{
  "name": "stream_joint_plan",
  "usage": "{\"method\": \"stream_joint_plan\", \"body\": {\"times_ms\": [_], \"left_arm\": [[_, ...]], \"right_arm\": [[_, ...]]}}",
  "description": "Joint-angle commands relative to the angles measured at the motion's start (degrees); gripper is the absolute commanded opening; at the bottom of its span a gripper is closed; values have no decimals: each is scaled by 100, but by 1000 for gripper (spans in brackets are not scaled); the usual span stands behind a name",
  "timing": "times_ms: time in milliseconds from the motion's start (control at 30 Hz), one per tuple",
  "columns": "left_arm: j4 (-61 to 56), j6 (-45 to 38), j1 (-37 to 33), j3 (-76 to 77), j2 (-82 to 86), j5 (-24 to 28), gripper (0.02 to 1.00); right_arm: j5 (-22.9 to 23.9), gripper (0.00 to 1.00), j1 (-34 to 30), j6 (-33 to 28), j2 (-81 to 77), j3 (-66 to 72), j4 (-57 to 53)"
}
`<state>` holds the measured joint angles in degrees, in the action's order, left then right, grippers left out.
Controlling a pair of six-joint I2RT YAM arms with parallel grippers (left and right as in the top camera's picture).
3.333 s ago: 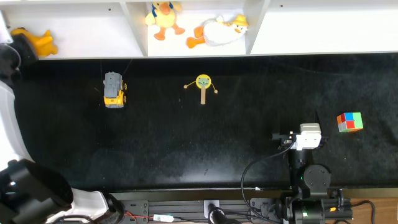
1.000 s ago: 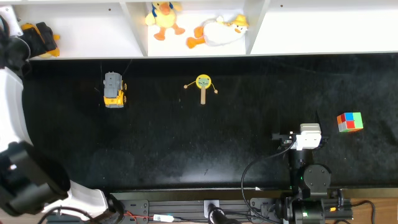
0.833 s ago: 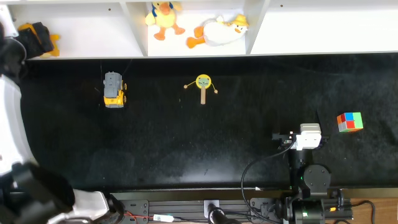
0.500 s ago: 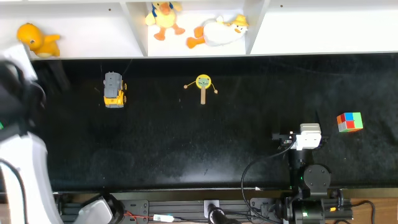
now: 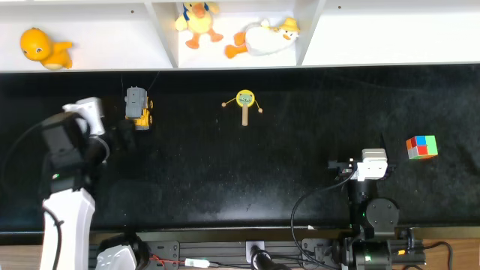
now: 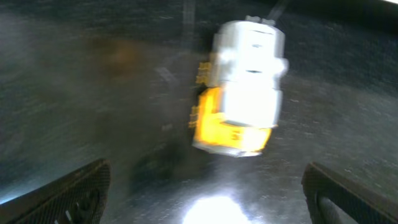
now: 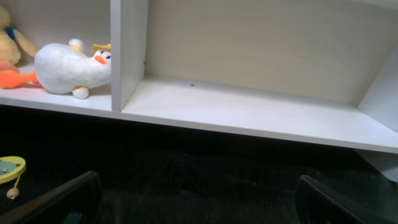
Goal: Store Toys
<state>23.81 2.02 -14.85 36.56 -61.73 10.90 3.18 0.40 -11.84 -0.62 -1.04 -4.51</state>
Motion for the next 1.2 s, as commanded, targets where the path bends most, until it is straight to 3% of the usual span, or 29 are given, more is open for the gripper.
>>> {"method": "stream_joint_plan", "body": {"times_ms": [33,333,433,600,667,767,800,1200], "left_arm": [[-570,127,682,46,-612,-299,998],[-1012,-85,824,485,-1886,-354,1000],[-1158,-293,824,625,-2100,-411,956],[-1130,-374,824,649,-2177,-461,643],[-1130,-374,824,649,-2179,-461,575],[-1121,-374,824,649,-2175,-459,364],[-1110,-374,824,649,-2157,-459,345],[-310,-369,824,649,-752,-459,318]], "right_arm": [[-42,996,-15,4,35,79,24],[-42,996,-15,4,37,79,24],[-42,996,-15,4,35,79,24],[-42,996,-15,4,37,79,24],[-42,996,-15,4,37,79,26],[-42,993,-15,2,37,79,24],[-42,996,-15,4,37,79,26],[-42,993,-15,4,37,79,24]]}}
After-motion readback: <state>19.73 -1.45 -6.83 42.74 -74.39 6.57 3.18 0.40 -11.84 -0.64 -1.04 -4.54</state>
